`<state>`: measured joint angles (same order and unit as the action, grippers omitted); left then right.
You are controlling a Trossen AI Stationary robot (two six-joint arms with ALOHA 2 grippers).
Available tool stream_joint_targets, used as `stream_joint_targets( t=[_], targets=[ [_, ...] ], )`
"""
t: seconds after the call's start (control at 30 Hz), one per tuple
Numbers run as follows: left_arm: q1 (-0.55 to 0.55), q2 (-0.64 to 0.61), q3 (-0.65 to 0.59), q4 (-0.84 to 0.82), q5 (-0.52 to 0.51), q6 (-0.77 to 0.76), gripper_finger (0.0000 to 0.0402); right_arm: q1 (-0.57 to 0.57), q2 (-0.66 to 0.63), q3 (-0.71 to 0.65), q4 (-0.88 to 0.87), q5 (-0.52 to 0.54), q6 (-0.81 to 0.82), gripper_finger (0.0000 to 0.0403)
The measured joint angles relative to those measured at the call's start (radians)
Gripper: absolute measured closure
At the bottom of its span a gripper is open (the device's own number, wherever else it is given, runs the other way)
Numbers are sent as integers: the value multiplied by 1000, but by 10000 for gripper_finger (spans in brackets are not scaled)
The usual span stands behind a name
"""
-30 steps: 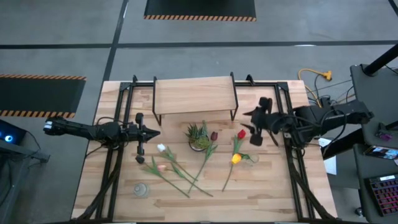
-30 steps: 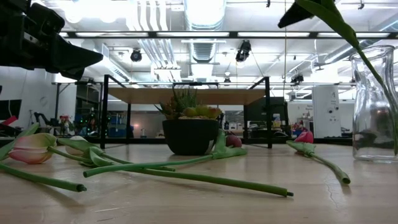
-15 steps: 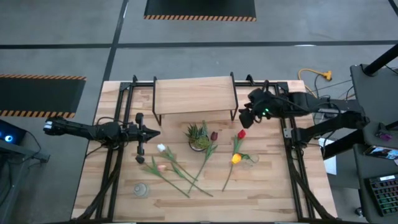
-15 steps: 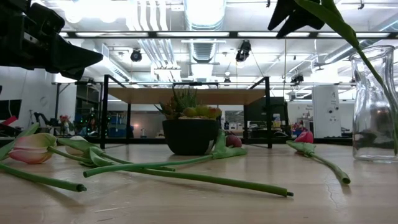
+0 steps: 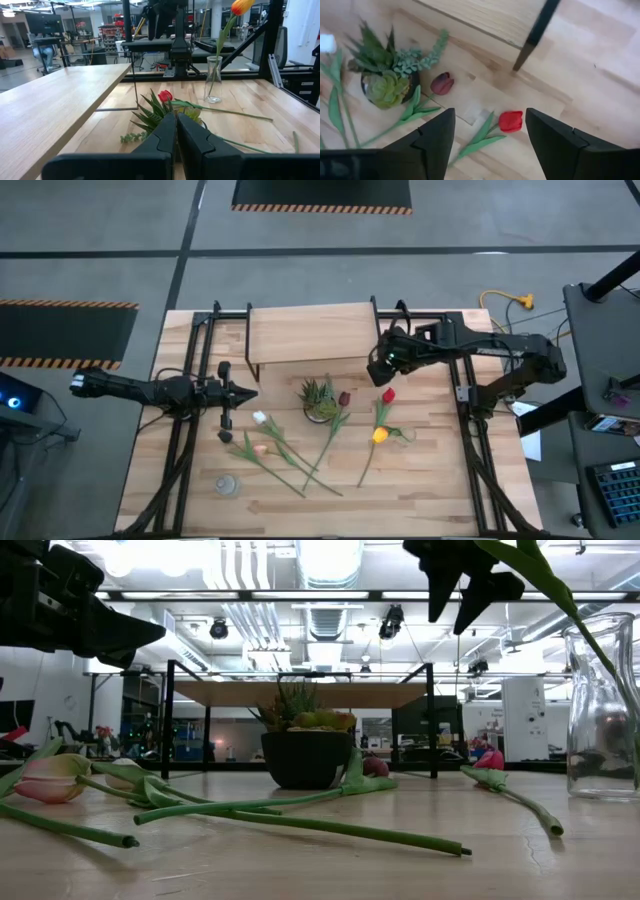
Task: Pick and place flowers into a vace then onto a shelf
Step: Put the red flower into the right transparent vase
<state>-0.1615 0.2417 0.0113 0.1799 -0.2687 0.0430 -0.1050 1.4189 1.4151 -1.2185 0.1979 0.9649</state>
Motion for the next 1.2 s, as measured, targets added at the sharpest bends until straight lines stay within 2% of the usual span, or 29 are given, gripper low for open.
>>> stream_joint_targets(
  t=[0.2,0.5,1.0,1.2],
  targets=[
    [0,0,0,0,0,0,402,-18,58,40,-85,-43,144,149],
    [0,0,0,0,0,0,402,-18,141,44,-88,-69,230,138],
    [0,0,0,0,0,0,402,-23,235,41,-132,-77,279,144],
    [0,0,0,-2,0,0,402,-23,284,40,-158,-118,291,147]
  ],
)
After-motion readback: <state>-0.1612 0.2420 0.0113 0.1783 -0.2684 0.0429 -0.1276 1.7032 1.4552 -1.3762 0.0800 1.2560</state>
